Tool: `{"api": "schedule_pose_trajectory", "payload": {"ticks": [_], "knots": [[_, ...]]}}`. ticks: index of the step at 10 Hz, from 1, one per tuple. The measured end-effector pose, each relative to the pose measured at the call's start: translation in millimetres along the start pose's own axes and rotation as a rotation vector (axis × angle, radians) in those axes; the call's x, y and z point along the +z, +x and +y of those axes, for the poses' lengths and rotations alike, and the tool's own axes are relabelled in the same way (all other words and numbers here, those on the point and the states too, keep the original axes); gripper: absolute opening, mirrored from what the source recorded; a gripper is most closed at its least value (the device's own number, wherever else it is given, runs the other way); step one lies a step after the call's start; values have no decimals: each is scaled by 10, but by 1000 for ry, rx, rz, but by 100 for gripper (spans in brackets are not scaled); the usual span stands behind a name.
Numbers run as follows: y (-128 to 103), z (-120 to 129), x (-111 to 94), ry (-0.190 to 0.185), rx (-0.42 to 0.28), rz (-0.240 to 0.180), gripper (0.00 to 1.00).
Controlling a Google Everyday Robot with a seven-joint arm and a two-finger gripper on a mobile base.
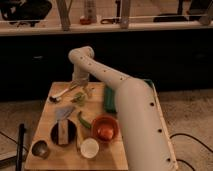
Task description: Place fork in plastic cup
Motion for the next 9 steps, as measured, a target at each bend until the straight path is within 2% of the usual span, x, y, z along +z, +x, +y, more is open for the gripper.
{"api": "schedule_pose_trajectory", "payload": {"ticks": [9], "knots": [[-47, -26, -15, 6, -5, 16, 80]]}}
